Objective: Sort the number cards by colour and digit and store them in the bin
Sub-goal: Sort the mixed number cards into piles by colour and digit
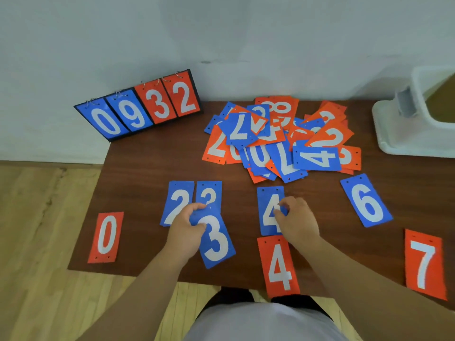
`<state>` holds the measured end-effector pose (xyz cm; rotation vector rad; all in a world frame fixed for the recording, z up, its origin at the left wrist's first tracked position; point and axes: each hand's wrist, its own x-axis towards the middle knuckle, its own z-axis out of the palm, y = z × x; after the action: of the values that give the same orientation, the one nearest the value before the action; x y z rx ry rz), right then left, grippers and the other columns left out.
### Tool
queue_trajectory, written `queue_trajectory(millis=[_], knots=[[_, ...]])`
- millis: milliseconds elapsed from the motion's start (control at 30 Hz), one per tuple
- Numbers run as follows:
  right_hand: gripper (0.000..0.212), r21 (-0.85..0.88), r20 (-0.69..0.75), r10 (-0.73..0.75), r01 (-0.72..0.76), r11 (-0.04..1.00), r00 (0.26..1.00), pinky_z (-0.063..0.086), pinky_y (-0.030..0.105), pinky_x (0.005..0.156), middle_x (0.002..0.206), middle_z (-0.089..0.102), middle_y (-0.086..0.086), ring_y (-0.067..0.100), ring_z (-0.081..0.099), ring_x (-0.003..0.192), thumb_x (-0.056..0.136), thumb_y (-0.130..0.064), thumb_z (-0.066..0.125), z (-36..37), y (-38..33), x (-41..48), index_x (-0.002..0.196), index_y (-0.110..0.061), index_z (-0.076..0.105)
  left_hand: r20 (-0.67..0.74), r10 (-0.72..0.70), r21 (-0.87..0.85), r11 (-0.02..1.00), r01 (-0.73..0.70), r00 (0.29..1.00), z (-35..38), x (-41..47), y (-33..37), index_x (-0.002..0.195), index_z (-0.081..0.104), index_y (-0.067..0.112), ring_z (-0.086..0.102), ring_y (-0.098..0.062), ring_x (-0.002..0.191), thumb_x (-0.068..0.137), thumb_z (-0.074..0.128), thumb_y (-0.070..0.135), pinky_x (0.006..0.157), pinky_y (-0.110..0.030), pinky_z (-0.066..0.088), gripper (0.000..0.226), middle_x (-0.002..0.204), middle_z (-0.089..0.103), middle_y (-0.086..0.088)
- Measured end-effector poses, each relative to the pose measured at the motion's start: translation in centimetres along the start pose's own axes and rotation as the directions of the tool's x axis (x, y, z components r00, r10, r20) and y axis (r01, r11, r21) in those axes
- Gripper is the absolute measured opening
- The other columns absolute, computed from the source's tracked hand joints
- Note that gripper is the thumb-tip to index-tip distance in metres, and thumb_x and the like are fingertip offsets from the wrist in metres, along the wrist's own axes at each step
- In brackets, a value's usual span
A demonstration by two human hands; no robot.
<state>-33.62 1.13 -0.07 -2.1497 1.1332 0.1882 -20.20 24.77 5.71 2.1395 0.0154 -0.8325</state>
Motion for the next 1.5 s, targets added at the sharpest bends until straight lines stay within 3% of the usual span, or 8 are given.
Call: queue_trajectory(millis=[267,500,600,733,833,933,1233,1500], knots=[[0.013,0.261,0.388,-0.287,0.194,0.945,0.875,0.042,0.012,0.058,0.093,0.064,-0.013,-0.003,0.059,0.066,0.094,-0.028,0.069,-1.0,-2.7,-3.3,0.097,-0.036,0.059,0.038,-0.014,-0.12,0.993,0.018,0.999,4.5,-2.7,1.7,0.112,0.062,0.046,0.072,-0.027,0.091,0.097,0.065,0.009,0.07,-0.045,0.064,0.04,0.126,0.058,0.007],[0.019,0.258,0.379,-0.326,0.239,0.936,0.866,0.051,0.015,0.07,0.096,0.065,-0.016,0.004,0.063,0.091,0.094,-0.02,0.069,-0.2,-3.5,-2.3,0.099,-0.037,0.062,0.005,0.038,-0.141,0.989,-0.037,0.999,4.5,-1.7,1.9,0.126,0.058,0.04,0.063,-0.005,0.093,0.096,0.067,0.012,0.067,-0.024,0.06,0.042,0.113,0.057,0.017],[0.018,0.271,0.318,-0.289,0.205,0.94,0.903,0.051,0.015,0.069,0.098,0.065,-0.013,0.007,0.064,0.091,0.094,-0.018,0.068,0.4,-4.1,-1.7,0.103,-0.034,0.064,-0.046,0.123,0.076,0.99,-0.119,0.991,1.7,-0.1,0.0,0.141,0.048,0.04,0.057,-0.002,0.111,0.097,0.066,0.022,0.081,-0.018,0.05,0.05,0.13,0.056,0.011],[0.019,0.28,0.226,-0.201,0.134,0.951,0.953,0.055,0.021,0.068,0.096,0.064,-0.008,0.012,0.064,0.088,0.094,-0.016,0.068,1.5,-5.4,-0.7,0.104,-0.032,0.064,0.022,0.281,0.697,0.684,-0.216,0.959,-2.2,3.4,-3.8,0.154,0.033,0.037,0.031,-0.026,0.144,0.1,0.057,0.042,0.113,-0.044,0.037,0.06,0.158,0.031,-0.002],[0.019,0.284,0.165,-0.149,0.098,0.954,0.975,0.055,0.024,0.071,0.096,0.064,-0.005,0.013,0.063,0.089,0.093,-0.015,0.068,2.3,-6.3,0.0,0.106,-0.029,0.065,0.149,0.285,0.843,0.463,-0.272,0.947,-2.8,5.6,-5.4,0.158,0.02,0.043,0.013,-0.035,0.152,0.102,0.044,0.052,0.12,-0.05,0.026,0.061,0.166,0.012,-0.007],[0.019,0.3,0.089,-0.061,0.032,0.953,0.994,0.048,0.018,0.066,0.096,0.064,-0.008,0.009,0.062,0.088,0.094,-0.015,0.067,2.6,-6.5,0.4,0.106,-0.029,0.064,0.317,0.241,0.844,0.369,-0.389,0.917,-1.9,6.3,-6.3,0.158,0.006,0.047,-0.003,-0.038,0.154,0.105,0.031,0.052,0.124,-0.055,0.013,0.058,0.168,-0.003,-0.009],[0.017,0.323,-0.031,0.142,-0.125,0.938,0.989,0.05,0.022,0.057,0.096,0.064,-0.011,0.006,0.062,0.082,0.094,-0.015,0.067,1.0,-4.2,-0.3,0.103,-0.03,0.064,0.45,0.294,0.766,0.358,-0.533,0.843,2.9,5.3,-5.4,0.157,0.001,0.047,-0.006,-0.039,0.153,0.107,0.031,0.046,0.123,-0.056,0.012,0.058,0.168,-0.005,-0.006],[0.019,0.29,0.016,0.061,-0.063,0.955,0.998,0.052,0.024,0.063,0.097,0.066,-0.003,0.015,0.064,0.081,0.094,-0.013,0.066,2.5,-5.2,0.2,0.106,-0.029,0.065,0.358,0.389,0.735,0.443,-0.513,0.849,1.8,5.6,-4.2,0.155,0.026,0.035,0.017,-0.026,0.15,0.103,0.045,0.042,0.118,-0.047,0.028,0.056,0.164,0.019,0.001]])
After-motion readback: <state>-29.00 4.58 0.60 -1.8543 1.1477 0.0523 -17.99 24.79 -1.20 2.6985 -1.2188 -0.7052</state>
